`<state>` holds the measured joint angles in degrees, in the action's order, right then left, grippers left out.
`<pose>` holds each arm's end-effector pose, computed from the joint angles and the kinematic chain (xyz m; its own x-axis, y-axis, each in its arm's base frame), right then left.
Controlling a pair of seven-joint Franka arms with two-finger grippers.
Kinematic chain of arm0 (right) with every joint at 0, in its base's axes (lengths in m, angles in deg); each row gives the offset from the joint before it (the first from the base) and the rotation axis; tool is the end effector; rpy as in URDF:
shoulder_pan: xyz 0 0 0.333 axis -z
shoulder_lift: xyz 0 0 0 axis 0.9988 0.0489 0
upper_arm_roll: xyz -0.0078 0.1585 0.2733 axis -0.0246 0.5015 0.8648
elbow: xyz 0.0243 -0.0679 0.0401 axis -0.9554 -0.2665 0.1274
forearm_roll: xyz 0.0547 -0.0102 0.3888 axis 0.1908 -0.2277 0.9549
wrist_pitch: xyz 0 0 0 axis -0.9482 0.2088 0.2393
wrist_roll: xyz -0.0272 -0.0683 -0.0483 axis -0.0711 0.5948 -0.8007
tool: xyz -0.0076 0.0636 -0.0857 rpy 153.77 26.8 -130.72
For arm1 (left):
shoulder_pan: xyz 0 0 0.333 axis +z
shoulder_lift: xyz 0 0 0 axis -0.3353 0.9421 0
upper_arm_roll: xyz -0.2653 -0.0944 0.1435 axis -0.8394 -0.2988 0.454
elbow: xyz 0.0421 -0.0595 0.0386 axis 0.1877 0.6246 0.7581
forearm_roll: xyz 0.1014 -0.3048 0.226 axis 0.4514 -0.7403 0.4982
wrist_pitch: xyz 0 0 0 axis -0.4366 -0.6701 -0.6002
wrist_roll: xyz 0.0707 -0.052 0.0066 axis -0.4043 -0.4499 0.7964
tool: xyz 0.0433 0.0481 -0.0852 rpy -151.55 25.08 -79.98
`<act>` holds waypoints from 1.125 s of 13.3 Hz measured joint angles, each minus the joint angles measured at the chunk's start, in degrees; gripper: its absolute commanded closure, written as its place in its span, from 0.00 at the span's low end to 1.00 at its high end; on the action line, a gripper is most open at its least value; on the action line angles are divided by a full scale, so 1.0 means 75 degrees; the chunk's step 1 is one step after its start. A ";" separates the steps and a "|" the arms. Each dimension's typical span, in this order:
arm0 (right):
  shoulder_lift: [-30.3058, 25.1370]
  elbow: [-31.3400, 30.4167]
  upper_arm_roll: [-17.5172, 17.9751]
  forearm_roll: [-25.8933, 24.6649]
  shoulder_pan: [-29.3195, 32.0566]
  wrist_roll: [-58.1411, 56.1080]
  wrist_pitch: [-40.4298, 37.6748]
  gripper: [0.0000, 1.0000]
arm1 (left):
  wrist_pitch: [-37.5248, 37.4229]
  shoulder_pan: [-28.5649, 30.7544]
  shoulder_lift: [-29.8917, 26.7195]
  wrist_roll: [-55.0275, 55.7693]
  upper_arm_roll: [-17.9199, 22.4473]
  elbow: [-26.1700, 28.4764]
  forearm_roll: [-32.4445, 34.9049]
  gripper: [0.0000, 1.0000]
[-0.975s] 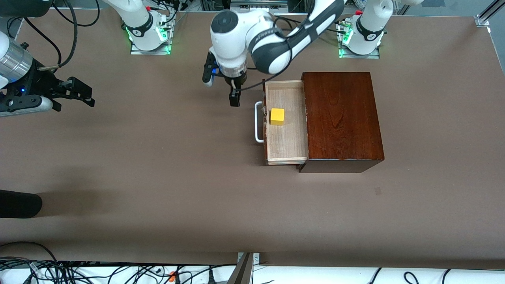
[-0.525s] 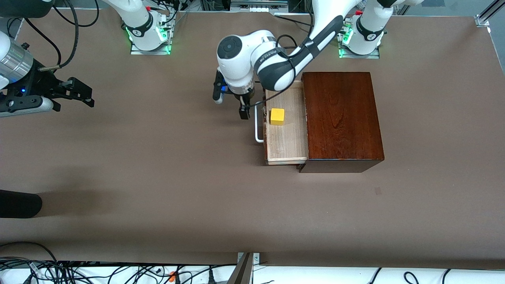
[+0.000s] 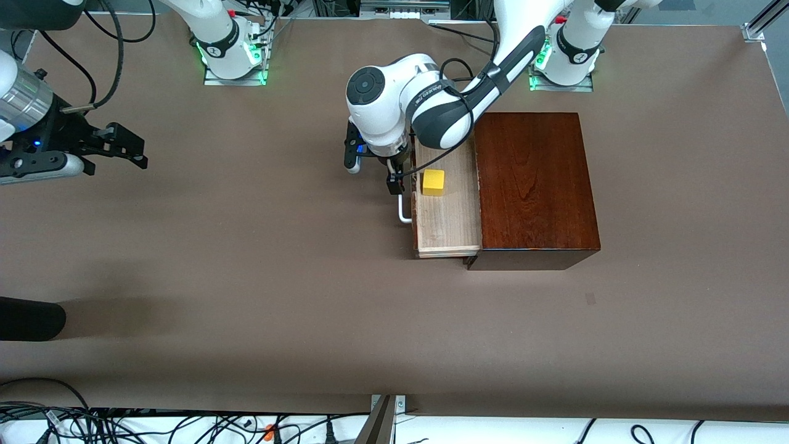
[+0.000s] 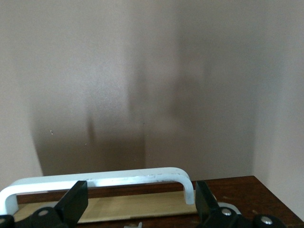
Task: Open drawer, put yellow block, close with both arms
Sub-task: 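Lower the left gripper to the drawer front beside the handle, then push the drawer front with the left gripper into the box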
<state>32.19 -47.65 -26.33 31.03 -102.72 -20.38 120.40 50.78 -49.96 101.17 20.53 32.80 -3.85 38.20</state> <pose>0.5724 0.0456 0.5926 0.9934 0.1105 0.0319 0.1117 -0.9930 -0.0393 0.4588 -0.5282 0.3154 -0.0246 -0.9862 -0.1634 -0.9994 0.0200 0.0299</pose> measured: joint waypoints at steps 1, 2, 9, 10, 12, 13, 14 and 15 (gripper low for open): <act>0.0000 0.0024 -0.0017 0.0000 0.0001 0.0000 0.0001 0.00 | -0.0053 0.0023 -0.0029 0.0000 0.0023 -0.0001 0.0000 0.00; 0.0000 0.0044 -0.0031 -0.0001 0.0002 0.0000 0.0002 0.00 | -0.0124 0.0062 -0.0052 0.0000 0.0042 -0.0002 0.0000 0.00; 0.0000 0.0062 -0.0206 -0.0010 0.0013 0.0000 0.0002 0.00 | -0.0537 0.0144 -0.0065 0.0034 0.0019 -0.0025 -0.0002 0.00; 0.0000 0.0062 -0.0257 -0.0010 0.0014 0.0000 0.0002 0.00 | -0.0621 0.0202 -0.0072 0.0035 0.0010 -0.0025 -0.0003 0.00; 0.0000 0.0062 -0.0318 -0.0010 0.0018 0.0000 0.0002 0.00 | -0.0825 0.0356 -0.0089 0.0029 -0.0013 -0.0025 -0.0003 0.00; 0.0000 0.0062 -0.0321 -0.0010 0.0018 0.0000 0.0002 0.00 | -0.0906 0.0444 -0.0100 0.0016 -0.0025 -0.0024 -0.0003 0.00; 0.0000 0.0062 -0.0321 -0.0010 0.0018 0.0000 0.0001 0.00 | -0.0965 0.0535 -0.0114 0.0005 -0.0040 -0.0024 -0.0004 0.00; 0.0000 0.0062 -0.0321 -0.0010 0.0018 0.0000 -0.0001 0.00 | -0.1018 0.0618 -0.0122 -0.0020 -0.0090 -0.0024 -0.0005 0.00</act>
<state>32.19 -47.18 -28.74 30.96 -102.59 -20.39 120.39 43.15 -45.33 100.26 20.37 32.13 -4.03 38.17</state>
